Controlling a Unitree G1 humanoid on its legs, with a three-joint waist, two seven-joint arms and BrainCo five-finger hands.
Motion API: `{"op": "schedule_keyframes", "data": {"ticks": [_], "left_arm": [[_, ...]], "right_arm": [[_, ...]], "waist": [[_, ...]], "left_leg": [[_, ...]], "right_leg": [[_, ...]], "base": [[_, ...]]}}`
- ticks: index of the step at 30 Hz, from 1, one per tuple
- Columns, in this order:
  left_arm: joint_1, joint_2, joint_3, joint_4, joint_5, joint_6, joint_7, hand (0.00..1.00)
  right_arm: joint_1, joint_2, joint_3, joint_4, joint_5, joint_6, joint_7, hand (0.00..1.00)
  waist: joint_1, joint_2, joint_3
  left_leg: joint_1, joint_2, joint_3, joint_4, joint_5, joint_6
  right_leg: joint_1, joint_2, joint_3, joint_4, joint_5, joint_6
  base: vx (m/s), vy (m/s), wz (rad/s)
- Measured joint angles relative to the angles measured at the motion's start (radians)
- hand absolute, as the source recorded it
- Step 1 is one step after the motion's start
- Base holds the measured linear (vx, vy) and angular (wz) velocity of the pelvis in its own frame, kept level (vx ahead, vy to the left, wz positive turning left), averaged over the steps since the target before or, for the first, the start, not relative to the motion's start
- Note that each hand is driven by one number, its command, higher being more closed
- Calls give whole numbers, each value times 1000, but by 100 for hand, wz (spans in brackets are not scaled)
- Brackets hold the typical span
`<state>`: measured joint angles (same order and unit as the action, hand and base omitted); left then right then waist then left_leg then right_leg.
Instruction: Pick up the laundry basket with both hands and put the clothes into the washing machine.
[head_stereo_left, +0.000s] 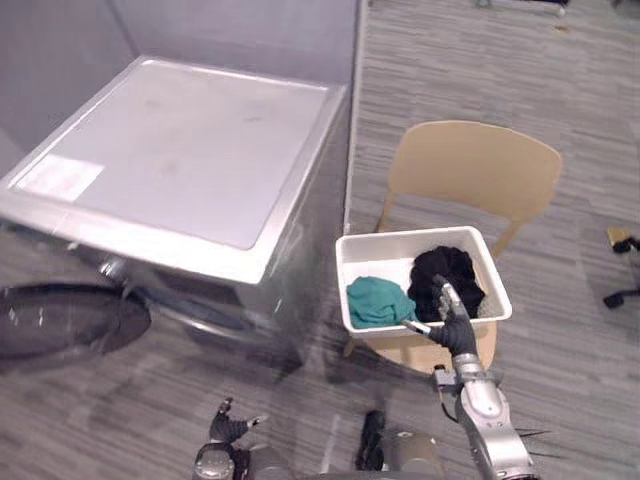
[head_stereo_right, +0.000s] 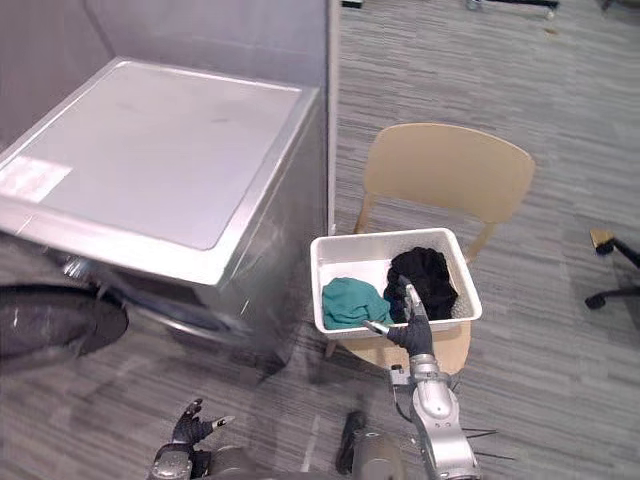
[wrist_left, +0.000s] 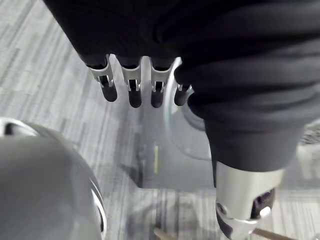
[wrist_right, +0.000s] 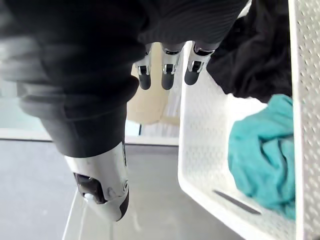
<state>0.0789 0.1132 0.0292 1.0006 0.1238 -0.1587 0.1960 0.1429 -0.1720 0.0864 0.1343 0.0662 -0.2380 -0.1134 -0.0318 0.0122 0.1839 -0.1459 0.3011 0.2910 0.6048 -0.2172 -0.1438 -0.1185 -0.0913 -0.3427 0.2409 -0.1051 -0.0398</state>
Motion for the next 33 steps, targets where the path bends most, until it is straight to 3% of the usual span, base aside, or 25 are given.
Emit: {"op": "schedule_keyframes", "data": {"ticks": [2, 3, 4, 6, 9, 16, 20, 24, 25, 29, 33], "left_arm": [[-5, -13, 0, 0, -8, -4, 1, 0], [-9, -19, -4, 0, -8, -4, 0, 0], [-14, -28, -22, 0, -14, -5, -1, 0], [-19, -25, -39, 0, -14, -4, -1, 0], [-19, -27, -48, 0, -13, -3, -2, 0], [-19, 16, -46, 10, 6, 0, -21, 0], [-63, 21, -45, 8, 5, -2, -20, 0], [-127, 28, -45, -8, -7, -4, -17, 0], [-140, 27, -47, -12, -9, -5, -17, 0], [-164, 27, -50, -16, -44, -7, -11, 0], [-212, 16, -69, -16, -76, -17, 5, 0]], "right_arm": [[0, -1, -12, 3, -19, 0, -15, 0], [1, -10, -21, 3, -40, 0, -23, 0], [0, -8, -39, 15, -70, 3, -33, 0], [16, -5, -47, 18, -105, 8, -40, 0], [-21, -23, -75, 82, -177, 13, -50, 0], [-241, -140, 15, 359, -328, 65, -58, 0], [-441, -186, 111, 500, -393, 93, -58, 0], [-679, -223, 176, 621, -428, 102, -59, 0], [-736, -239, 198, 660, -431, 110, -60, 0], [-858, -253, 236, 788, -439, 133, -61, 0], [-980, -272, 257, 928, -483, 154, -68, 0]], "waist": [[5, 8, -2], [6, 23, -7], [11, 25, 0], [13, 0, -4], [16, -4, -3], [36, 4, 12], [47, 27, 96], [57, 54, 216], [72, 60, 234], [106, 65, 255], [137, 80, 267]], "left_leg": [[5, -72, -82, -205, 7, -6], [9, -90, -106, -281, 39, -11], [17, -99, -103, -345, 99, 34], [58, -138, -96, -385, 102, 37], [80, -178, -80, -404, 112, 53], [113, -195, -30, -423, 110, 58], [14, -181, -37, -356, 104, 68], [-124, -172, -60, -265, 77, 110], [-160, -174, -68, -253, 71, 118], [-248, -180, -90, -236, 79, 127], [-328, -201, -128, -253, 126, 140]], "right_leg": [[22, 3, 22, -5, 5, 7], [26, 10, 30, -6, 7, 13], [37, 20, 53, -10, 7, 30], [59, -2, 71, -39, 9, 63], [63, -43, 97, -40, 22, 88], [75, -53, 159, -87, 59, 125], [1, -52, 160, -77, 92, 123], [-96, -49, 152, -46, 92, 123], [-125, -51, 151, -38, 92, 123], [-198, -57, 140, -21, 104, 120], [-263, -73, 104, -14, 111, 118]], "base": [[256, 86, -61], [235, 166, -61], [224, 173, -41], [212, 147, -14], [127, 145, -3], [14, 54, -25], [-127, 18, -2], [-216, 21, 14], [-202, 12, 9], [-150, 33, 15], [-73, 16, 27]]}}
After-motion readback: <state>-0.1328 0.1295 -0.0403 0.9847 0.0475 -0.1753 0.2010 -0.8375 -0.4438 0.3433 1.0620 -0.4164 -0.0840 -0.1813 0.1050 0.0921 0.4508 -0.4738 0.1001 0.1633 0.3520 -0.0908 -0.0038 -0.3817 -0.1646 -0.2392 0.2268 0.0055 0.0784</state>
